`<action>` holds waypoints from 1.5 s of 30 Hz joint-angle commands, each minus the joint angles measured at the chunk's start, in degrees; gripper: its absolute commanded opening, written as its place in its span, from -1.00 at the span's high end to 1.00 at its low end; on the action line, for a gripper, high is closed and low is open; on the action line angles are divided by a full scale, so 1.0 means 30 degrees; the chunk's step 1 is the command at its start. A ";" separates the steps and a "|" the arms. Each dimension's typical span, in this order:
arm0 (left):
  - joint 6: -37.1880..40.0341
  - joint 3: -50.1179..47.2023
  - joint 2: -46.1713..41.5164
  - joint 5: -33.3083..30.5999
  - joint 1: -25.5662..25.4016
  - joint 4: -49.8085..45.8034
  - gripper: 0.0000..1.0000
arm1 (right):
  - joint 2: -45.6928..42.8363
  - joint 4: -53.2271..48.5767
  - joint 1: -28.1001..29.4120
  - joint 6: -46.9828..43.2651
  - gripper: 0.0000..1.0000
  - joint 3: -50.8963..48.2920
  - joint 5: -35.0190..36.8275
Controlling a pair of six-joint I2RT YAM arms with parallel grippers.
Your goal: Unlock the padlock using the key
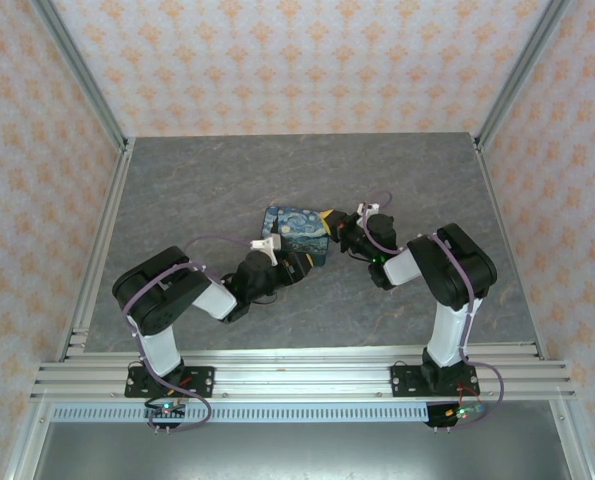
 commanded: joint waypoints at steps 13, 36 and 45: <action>-0.0893 -0.0199 -0.0654 -0.2801 -0.1030 0.1535 0.09 | 0.0336 -0.0393 0.0235 -0.0286 1.00 0.0225 -0.0164; -0.1457 0.0226 -0.0381 -0.4058 -0.1902 0.1184 0.29 | 0.0462 -0.0318 0.0241 -0.0249 1.00 0.0227 -0.0223; -0.1921 0.0581 0.0499 -0.4599 -0.2490 0.1316 0.27 | 0.0472 -0.0269 0.0237 -0.0191 1.00 0.0200 -0.0199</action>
